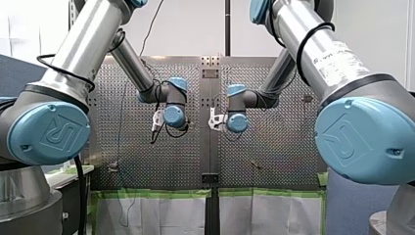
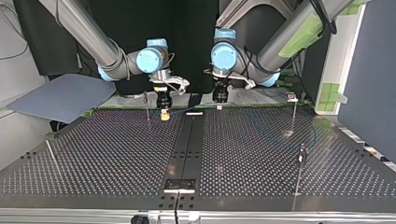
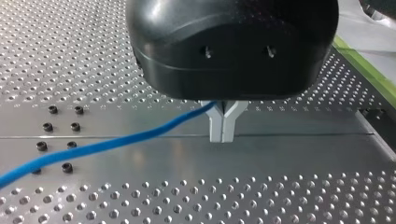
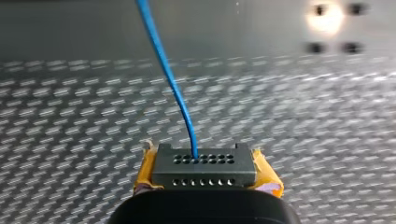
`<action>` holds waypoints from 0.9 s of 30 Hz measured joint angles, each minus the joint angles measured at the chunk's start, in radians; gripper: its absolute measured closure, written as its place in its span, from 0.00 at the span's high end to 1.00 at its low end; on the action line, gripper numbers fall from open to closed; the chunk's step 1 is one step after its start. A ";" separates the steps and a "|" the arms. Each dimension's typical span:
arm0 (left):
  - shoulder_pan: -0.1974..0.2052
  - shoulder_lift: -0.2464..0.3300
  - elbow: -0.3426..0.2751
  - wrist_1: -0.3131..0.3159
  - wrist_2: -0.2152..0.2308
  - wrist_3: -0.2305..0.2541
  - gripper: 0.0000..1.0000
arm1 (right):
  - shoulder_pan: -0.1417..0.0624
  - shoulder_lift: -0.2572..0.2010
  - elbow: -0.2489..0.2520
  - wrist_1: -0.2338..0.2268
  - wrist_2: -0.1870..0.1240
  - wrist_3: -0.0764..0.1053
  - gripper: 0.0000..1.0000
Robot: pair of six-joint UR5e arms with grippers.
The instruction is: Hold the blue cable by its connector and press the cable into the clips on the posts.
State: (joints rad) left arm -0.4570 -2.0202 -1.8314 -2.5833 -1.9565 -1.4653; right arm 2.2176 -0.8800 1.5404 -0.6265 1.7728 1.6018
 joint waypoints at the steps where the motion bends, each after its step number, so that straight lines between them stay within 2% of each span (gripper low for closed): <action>1: -0.003 -0.002 0.000 0.002 0.000 -0.002 0.00 | 0.000 0.010 0.010 -0.010 0.000 0.002 0.00; 6: -0.016 -0.028 -0.001 0.017 0.001 -0.005 0.00 | -0.009 0.063 0.063 -0.063 0.005 0.020 0.00; 12: -0.026 -0.076 0.000 0.062 0.004 -0.016 0.00 | -0.031 0.100 0.116 -0.116 0.008 0.029 0.00; 20: -0.033 -0.151 0.000 0.104 0.000 -0.032 0.00 | -0.053 0.117 0.192 -0.191 0.012 0.035 0.00; 27: -0.048 -0.226 0.001 0.142 0.003 -0.036 0.00 | -0.064 0.177 0.262 -0.249 0.020 0.035 0.00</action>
State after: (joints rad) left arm -0.5047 -2.2460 -1.8301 -2.4413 -1.9533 -1.5008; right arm 2.1540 -0.7031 1.8021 -0.8756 1.7930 1.6365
